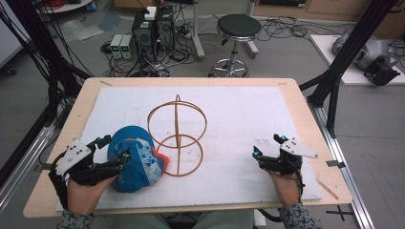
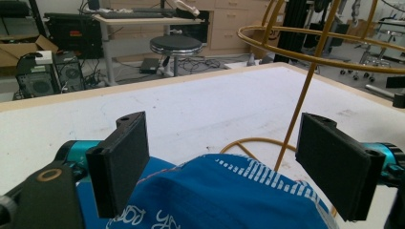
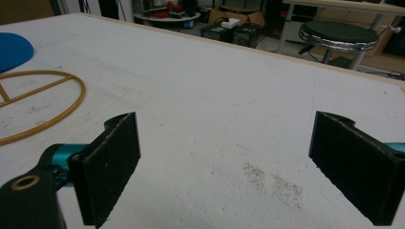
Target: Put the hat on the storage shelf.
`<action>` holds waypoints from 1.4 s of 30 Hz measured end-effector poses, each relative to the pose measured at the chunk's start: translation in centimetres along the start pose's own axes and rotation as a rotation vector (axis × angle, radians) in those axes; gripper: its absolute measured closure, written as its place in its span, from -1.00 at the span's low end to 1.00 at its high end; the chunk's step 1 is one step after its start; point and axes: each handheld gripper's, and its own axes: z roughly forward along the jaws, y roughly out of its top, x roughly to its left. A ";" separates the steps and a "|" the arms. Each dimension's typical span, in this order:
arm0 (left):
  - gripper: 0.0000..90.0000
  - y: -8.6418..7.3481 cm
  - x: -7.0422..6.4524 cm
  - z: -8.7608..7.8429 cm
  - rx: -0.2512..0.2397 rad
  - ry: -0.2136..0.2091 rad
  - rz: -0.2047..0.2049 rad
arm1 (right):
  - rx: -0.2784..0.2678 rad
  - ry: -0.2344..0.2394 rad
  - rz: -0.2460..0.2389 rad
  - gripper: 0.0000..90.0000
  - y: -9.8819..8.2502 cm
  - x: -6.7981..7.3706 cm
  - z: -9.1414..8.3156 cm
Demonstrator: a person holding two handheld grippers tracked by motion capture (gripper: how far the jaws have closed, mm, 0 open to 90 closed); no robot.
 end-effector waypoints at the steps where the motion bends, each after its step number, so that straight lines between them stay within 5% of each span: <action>1: -0.58 0.0 0.0 0.0 0.000 0.000 0.000 | 0.000 0.000 0.000 -0.79 0.0 0.0 0.0; 31: -0.55 -2.2 -0.3 -0.7 0.022 0.057 0.009 | 0.022 0.011 -0.002 -0.79 0.0 0.2 0.1; 42: -0.54 -3.5 -1.0 -0.3 0.059 0.038 0.016 | 0.032 0.013 -0.005 -0.79 -0.1 0.2 0.2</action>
